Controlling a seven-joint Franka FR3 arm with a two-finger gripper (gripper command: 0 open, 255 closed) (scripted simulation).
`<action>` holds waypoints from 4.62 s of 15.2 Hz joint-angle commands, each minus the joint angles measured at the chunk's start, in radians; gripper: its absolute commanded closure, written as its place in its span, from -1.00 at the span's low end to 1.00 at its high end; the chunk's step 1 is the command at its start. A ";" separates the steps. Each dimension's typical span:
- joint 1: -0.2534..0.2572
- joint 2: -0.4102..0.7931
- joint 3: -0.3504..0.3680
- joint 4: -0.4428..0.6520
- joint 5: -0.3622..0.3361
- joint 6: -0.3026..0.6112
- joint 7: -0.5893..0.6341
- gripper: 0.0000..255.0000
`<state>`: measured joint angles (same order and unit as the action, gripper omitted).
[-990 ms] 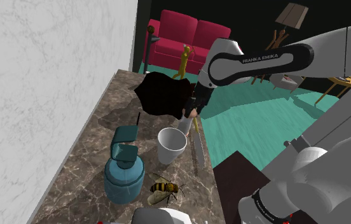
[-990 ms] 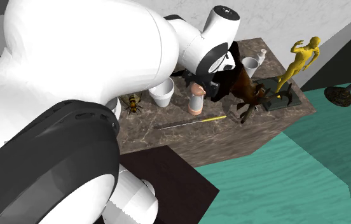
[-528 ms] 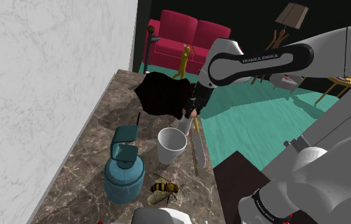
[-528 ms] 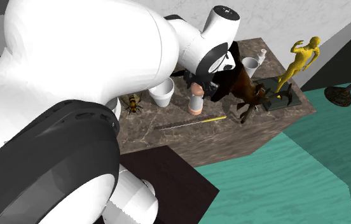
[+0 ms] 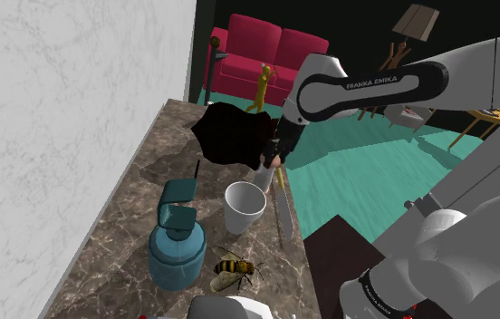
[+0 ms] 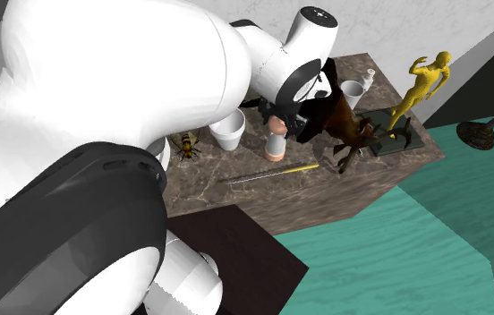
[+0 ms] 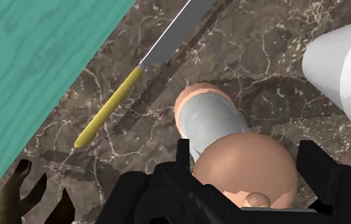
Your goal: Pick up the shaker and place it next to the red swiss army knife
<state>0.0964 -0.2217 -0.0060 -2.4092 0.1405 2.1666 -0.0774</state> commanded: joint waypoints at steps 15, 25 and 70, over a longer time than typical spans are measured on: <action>-0.004 -0.076 -0.002 0.142 -0.016 -0.217 0.027 1.00; -0.006 -0.095 -0.003 0.258 -0.023 -0.352 0.042 1.00; 0.207 0.269 0.302 0.966 -0.044 -0.635 0.595 1.00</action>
<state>0.2884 0.0124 0.2808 -1.4786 0.1073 1.5294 0.4863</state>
